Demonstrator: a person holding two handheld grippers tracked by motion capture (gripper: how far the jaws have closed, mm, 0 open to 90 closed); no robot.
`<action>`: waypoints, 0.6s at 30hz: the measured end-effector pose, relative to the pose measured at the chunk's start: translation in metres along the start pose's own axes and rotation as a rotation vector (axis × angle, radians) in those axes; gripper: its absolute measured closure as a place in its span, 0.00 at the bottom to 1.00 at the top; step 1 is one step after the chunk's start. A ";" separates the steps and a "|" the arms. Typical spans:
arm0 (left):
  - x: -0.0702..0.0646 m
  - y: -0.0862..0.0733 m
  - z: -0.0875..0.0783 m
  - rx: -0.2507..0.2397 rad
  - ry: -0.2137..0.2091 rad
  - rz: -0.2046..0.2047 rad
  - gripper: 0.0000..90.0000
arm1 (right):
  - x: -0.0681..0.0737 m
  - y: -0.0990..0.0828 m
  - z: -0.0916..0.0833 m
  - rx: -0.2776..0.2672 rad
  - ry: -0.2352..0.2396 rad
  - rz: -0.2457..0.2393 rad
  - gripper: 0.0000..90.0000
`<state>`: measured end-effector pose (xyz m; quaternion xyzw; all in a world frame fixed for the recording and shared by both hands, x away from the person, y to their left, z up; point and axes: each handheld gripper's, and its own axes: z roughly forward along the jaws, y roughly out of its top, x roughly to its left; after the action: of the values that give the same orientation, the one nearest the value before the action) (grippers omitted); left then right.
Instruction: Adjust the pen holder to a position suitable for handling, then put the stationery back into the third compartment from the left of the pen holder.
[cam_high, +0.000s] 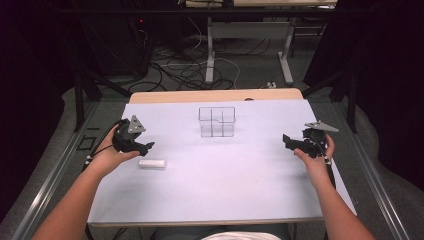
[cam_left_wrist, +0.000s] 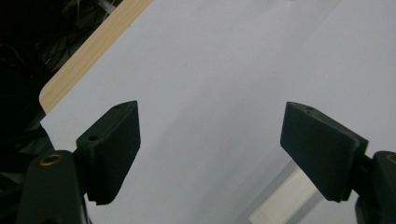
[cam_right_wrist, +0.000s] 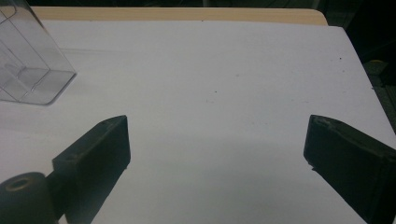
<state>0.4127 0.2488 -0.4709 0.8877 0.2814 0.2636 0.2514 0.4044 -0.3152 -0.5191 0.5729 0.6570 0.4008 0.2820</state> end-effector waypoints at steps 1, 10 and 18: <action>0.000 0.000 -0.001 0.015 -0.010 0.018 0.24 | 0.000 0.000 0.000 0.000 0.000 0.000 0.08; -0.003 -0.004 0.001 0.084 -0.048 0.154 0.28 | 0.000 -0.001 0.002 0.003 0.005 -0.001 0.08; -0.009 -0.001 0.001 0.148 -0.073 0.271 0.33 | 0.003 -0.001 0.003 0.005 0.012 -0.016 0.08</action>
<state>0.4070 0.2435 -0.4754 0.9427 0.1682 0.2413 0.1576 0.4058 -0.3122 -0.5207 0.5660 0.6642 0.4004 0.2796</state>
